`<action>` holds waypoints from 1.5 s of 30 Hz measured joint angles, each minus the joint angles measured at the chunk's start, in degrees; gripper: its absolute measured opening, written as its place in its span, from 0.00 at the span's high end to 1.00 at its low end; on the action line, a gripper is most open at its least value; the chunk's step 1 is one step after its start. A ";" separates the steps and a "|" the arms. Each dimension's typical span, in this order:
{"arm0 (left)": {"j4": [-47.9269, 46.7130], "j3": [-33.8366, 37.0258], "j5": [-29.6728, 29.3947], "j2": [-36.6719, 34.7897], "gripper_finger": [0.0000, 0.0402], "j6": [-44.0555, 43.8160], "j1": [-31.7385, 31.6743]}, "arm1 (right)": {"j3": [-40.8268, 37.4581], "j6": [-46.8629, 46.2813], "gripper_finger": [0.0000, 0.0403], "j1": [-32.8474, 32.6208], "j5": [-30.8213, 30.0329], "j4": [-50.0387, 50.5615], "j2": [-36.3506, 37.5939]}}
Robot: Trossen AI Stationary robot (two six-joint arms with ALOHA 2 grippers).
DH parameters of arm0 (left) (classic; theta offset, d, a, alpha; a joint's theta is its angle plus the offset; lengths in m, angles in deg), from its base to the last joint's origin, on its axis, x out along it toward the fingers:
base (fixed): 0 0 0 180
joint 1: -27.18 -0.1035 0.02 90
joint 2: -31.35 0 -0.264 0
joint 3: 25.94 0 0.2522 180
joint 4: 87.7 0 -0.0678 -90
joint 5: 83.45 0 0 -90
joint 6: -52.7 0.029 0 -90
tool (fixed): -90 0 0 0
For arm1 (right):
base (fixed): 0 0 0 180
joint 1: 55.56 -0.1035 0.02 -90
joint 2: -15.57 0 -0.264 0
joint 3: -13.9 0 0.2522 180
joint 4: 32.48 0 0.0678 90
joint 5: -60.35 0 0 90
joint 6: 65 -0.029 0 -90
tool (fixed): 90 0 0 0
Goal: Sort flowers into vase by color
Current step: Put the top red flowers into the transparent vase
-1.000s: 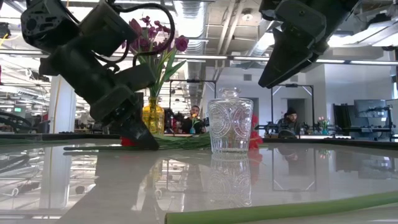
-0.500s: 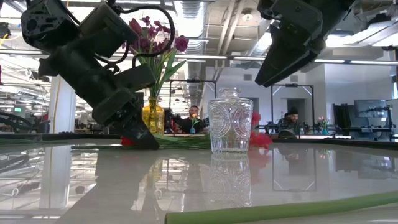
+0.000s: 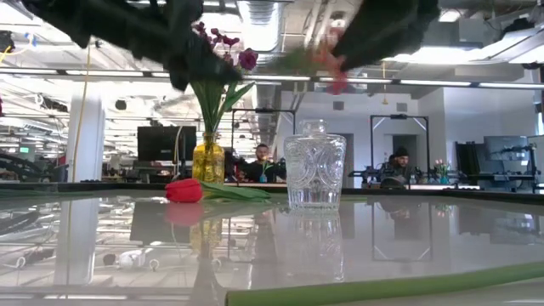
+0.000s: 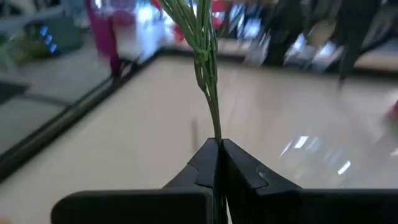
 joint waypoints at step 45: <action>13.43 -0.15 14.48 -1.33 0.95 1.92 3.85 | -0.38 42.83 0.94 6.14 -1.66 -46.55 -2.67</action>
